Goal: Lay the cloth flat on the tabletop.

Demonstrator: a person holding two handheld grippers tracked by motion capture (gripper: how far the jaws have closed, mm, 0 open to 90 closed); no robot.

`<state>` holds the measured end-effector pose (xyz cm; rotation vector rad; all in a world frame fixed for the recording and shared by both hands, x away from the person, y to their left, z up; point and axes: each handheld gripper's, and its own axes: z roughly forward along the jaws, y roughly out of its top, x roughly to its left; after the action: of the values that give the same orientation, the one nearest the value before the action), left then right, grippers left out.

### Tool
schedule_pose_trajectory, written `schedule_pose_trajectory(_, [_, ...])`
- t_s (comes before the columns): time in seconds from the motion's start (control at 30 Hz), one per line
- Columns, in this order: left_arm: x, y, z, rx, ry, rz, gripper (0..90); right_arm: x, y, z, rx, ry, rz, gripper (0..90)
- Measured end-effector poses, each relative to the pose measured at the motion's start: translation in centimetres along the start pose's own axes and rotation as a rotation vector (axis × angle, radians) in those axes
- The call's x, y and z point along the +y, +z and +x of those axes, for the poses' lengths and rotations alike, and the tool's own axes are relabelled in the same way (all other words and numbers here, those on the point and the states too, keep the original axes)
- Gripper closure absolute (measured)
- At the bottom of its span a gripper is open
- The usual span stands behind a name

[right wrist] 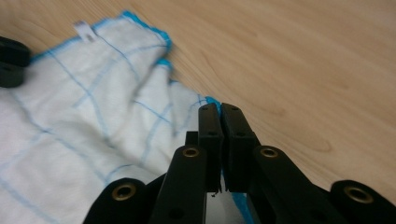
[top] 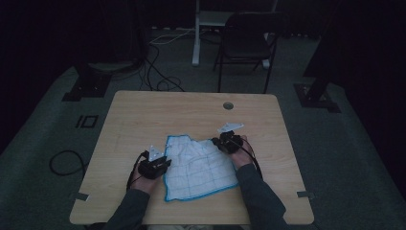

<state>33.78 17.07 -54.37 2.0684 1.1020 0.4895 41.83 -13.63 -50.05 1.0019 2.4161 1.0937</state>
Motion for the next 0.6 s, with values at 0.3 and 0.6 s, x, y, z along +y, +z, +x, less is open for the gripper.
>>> schedule_pose_trajectory(0.3, [-0.2,-0.4,-0.2,0.015,-0.009,0.011,71.5,-0.2,-3.9,2.3,0.002,-0.057,-0.103,88.3])
schedule_pose_trajectory(0.6, [-0.2,-0.4,-0.2,0.017,-0.01,0.013,71.1,-3.8,-3.1,4.3,-0.03,-0.076,-0.038,88.2])
